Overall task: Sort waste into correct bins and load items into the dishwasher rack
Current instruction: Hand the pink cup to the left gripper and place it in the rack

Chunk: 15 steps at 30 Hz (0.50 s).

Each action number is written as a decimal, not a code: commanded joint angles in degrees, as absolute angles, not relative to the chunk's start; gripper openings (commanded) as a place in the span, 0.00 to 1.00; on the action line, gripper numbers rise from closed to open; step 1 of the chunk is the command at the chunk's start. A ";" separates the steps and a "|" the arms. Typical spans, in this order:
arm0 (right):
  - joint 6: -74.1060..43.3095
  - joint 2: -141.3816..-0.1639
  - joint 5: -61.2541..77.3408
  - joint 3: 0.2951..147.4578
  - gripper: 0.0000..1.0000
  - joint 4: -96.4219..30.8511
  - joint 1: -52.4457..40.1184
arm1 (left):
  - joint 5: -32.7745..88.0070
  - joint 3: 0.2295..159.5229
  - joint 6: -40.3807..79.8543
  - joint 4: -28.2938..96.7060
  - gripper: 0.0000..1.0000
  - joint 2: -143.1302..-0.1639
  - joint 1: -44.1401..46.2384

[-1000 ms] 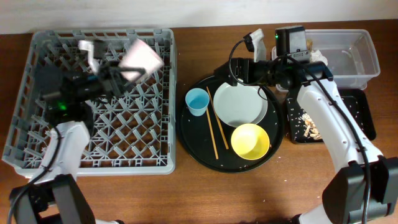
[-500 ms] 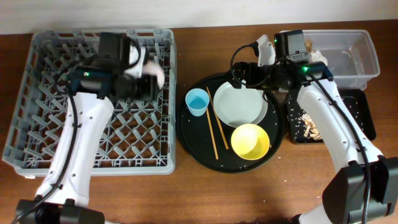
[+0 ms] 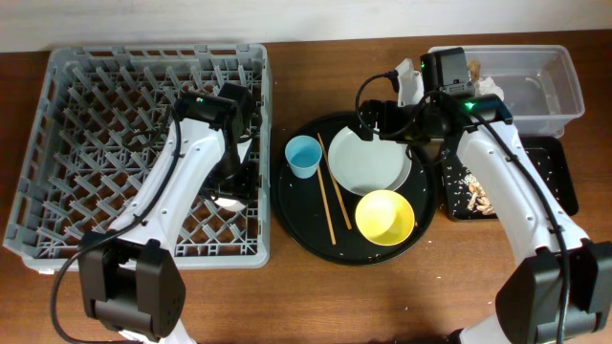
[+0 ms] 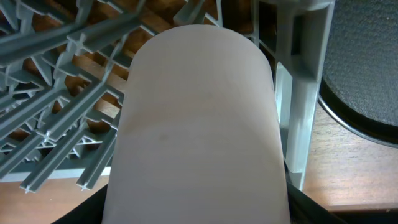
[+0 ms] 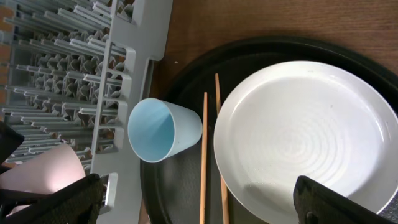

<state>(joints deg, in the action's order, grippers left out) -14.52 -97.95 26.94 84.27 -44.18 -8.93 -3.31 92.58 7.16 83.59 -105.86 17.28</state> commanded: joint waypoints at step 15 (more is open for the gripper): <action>-13.80 -97.89 26.06 84.55 0.98 -44.80 -8.97 | -0.64 90.26 8.10 77.93 0.92 -105.62 17.08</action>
